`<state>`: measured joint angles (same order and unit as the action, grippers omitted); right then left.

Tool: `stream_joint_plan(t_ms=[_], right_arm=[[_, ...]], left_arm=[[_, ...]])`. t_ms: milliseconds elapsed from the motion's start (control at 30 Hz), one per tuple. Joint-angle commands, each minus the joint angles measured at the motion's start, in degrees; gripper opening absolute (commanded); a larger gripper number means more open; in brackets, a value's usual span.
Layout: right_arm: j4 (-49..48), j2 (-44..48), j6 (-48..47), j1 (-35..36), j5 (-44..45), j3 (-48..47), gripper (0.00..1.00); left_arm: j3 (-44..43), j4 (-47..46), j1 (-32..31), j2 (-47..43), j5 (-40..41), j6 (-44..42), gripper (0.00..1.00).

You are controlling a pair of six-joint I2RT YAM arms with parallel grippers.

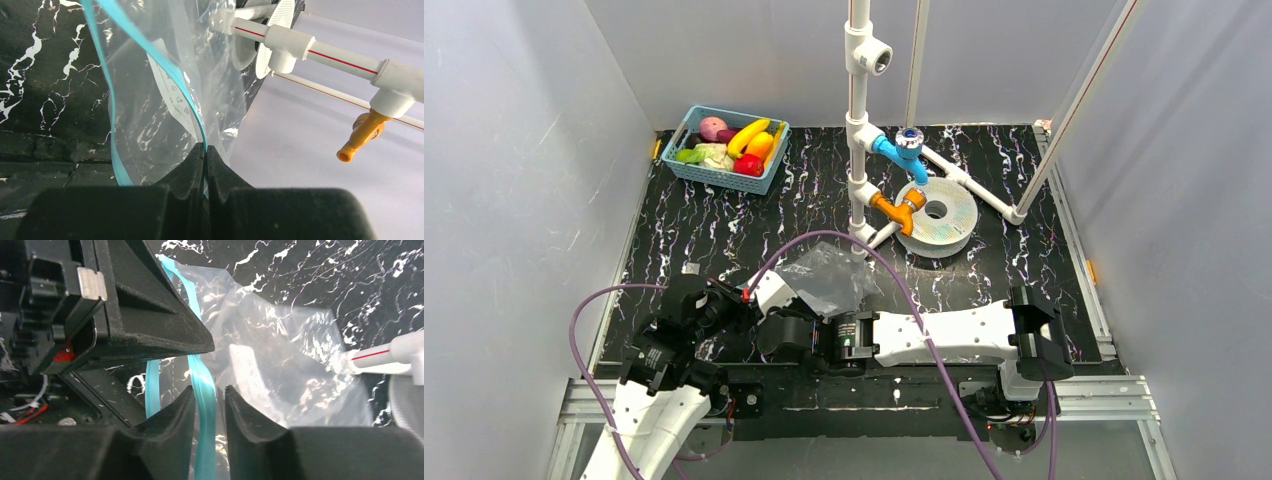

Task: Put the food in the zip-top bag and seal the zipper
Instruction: Open the zipper of the food storage bag at the center of the board.

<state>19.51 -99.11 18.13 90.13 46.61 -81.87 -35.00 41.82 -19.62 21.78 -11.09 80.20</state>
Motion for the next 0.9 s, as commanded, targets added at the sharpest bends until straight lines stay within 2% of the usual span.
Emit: stream_joint_plan(t_ms=[0, 67, 233, 267, 300, 367, 400, 433, 567, 633, 867], right_arm=[[-2.2, 0.1, 1.0, -0.1, 3.5, 0.0, 0.30], [-2.8, 0.0, 1.0, -0.1, 4.0, 0.4, 0.25], [-2.4, 0.2, 0.6, -0.2, 4.8, 0.5, 0.01], [-2.8, 0.5, 0.6, -0.2, 5.0, 0.9, 0.01], [-3.2, 0.6, 0.4, -0.1, 5.2, 1.3, 0.01], [-3.3, 1.2, 0.3, -0.2, 6.0, 1.8, 0.01], [-3.3, 1.6, 0.2, -0.3, 6.0, 2.1, 0.01], [-3.3, 2.2, 0.5, -0.4, 5.9, 2.4, 0.01], [-4.3, 4.4, 1.8, -0.9, 5.1, 4.8, 0.01], [-4.2, 4.9, 2.5, -1.5, 4.4, 5.0, 0.01], [-3.6, 7.7, 6.7, -2.6, 2.1, 6.1, 0.01]], left_arm=[[-1.2, 2.0, 0.1, -0.7, 0.4, 0.2, 0.00], [-1.4, 2.2, 0.1, -0.6, 0.4, -0.2, 0.00], [-2.4, 3.1, 0.1, -0.2, 0.8, -1.0, 0.00], [-2.7, 3.4, 0.1, -0.2, 1.0, -1.6, 0.01], [-3.2, 4.0, 0.1, 0.0, 1.2, -2.1, 0.12], [-4.5, 5.1, 0.1, -0.1, 1.3, -3.9, 0.50], [-5.7, 5.9, 0.1, -0.2, 1.2, -5.1, 0.64], [-6.7, 6.8, 0.1, -0.2, 1.2, -6.3, 0.72], [-11.5, 14.0, 0.1, -0.8, 3.7, -8.4, 0.87], [-12.8, 15.6, 0.1, -2.0, 4.4, -8.1, 0.98], [-15.6, 24.3, 0.1, -9.4, 10.0, -7.0, 0.97]])
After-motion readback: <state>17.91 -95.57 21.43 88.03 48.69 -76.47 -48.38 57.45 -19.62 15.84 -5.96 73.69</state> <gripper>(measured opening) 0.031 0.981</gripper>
